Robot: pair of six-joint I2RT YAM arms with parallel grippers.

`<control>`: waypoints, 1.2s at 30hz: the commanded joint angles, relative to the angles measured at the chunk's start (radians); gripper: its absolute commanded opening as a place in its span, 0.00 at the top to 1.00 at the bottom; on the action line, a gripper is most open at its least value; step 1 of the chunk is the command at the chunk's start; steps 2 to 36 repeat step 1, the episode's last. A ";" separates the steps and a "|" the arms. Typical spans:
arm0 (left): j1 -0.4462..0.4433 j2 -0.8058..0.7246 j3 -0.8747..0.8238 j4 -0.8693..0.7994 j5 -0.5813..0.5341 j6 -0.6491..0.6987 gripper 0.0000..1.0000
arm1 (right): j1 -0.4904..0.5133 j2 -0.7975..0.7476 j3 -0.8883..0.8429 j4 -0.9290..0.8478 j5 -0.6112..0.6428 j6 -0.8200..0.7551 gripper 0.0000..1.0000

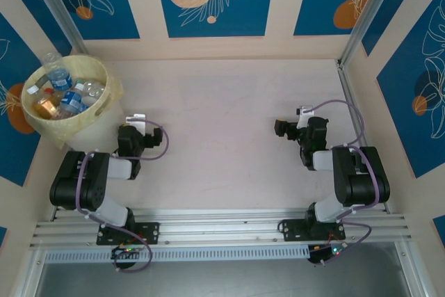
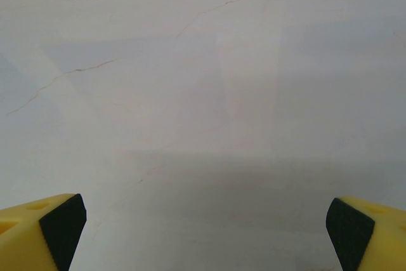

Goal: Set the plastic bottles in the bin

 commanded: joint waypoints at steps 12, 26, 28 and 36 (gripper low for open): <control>0.001 -0.004 0.026 0.019 -0.063 -0.004 0.00 | -0.001 -0.009 0.016 0.023 -0.005 -0.018 0.01; 0.001 -0.004 0.026 0.019 -0.063 -0.004 0.00 | -0.001 -0.009 0.016 0.023 -0.005 -0.018 0.01; 0.001 -0.004 0.026 0.019 -0.063 -0.004 0.00 | -0.001 -0.009 0.016 0.023 -0.005 -0.018 0.01; 0.001 -0.004 0.026 0.019 -0.063 -0.004 0.00 | -0.001 -0.009 0.016 0.023 -0.005 -0.018 0.01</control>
